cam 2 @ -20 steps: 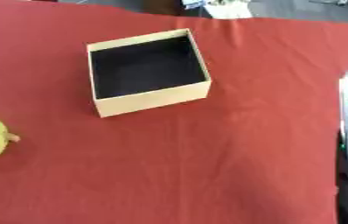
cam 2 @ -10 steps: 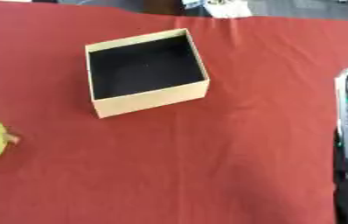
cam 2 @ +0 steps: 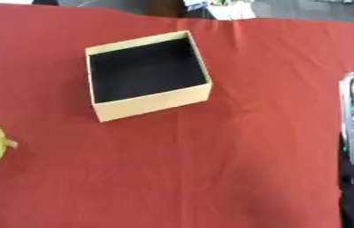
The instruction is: Pick up objects on the table and place them in the box.
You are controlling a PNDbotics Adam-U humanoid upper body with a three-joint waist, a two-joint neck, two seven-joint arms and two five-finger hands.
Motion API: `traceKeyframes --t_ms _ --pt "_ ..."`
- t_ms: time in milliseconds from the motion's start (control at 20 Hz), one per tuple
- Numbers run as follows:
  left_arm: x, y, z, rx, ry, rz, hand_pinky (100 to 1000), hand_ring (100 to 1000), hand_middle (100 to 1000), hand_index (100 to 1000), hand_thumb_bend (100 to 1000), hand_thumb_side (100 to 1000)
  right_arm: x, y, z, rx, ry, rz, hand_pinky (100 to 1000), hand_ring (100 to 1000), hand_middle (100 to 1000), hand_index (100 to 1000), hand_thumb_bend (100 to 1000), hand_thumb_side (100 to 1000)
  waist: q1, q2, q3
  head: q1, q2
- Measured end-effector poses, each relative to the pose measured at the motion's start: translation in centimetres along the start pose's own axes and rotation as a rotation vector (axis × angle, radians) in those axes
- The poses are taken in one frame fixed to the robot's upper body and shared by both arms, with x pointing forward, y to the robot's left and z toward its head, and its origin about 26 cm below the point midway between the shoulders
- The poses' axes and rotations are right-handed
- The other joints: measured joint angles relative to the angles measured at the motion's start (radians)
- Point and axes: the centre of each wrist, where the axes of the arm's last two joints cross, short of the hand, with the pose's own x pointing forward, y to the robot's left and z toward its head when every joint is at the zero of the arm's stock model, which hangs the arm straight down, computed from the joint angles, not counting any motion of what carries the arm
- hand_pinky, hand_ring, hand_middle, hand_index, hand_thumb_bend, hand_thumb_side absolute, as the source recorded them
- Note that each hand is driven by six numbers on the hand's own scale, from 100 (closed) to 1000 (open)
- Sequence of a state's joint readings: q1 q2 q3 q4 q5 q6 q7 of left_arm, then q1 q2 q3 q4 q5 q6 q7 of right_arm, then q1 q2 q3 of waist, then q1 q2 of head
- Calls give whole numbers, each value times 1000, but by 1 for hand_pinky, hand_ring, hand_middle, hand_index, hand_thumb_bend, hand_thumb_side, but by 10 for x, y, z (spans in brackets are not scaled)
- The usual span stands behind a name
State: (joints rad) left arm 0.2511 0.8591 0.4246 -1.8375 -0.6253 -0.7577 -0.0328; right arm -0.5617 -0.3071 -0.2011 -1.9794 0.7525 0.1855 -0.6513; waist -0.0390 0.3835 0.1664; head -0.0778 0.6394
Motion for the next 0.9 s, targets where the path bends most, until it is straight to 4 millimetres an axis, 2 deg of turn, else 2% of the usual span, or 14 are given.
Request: traceKeyframes --t_ms 100,400,700,900 --pt "-13 2 -1 -25 -1 6 874 853 785 912 528 110 0 0 0 3 0 -3 726 861 543 514 100 594 1 0 -3 0 0" --pt "-40 6 -1 -110 -37 33 875 850 784 921 526 100 1 1 2 13 1 -10 725 862 542 514 100 594 3 1 -6 1 0" --pt "-56 12 -7 -127 -80 64 869 839 774 918 513 100 2 1 2 21 -4 -17 726 861 542 514 100 593 6 2 -9 1 0" --pt "-63 18 -19 -125 -100 88 867 839 778 916 529 100 2 2 3 25 -4 -21 726 861 542 514 100 593 6 2 -13 4 0"
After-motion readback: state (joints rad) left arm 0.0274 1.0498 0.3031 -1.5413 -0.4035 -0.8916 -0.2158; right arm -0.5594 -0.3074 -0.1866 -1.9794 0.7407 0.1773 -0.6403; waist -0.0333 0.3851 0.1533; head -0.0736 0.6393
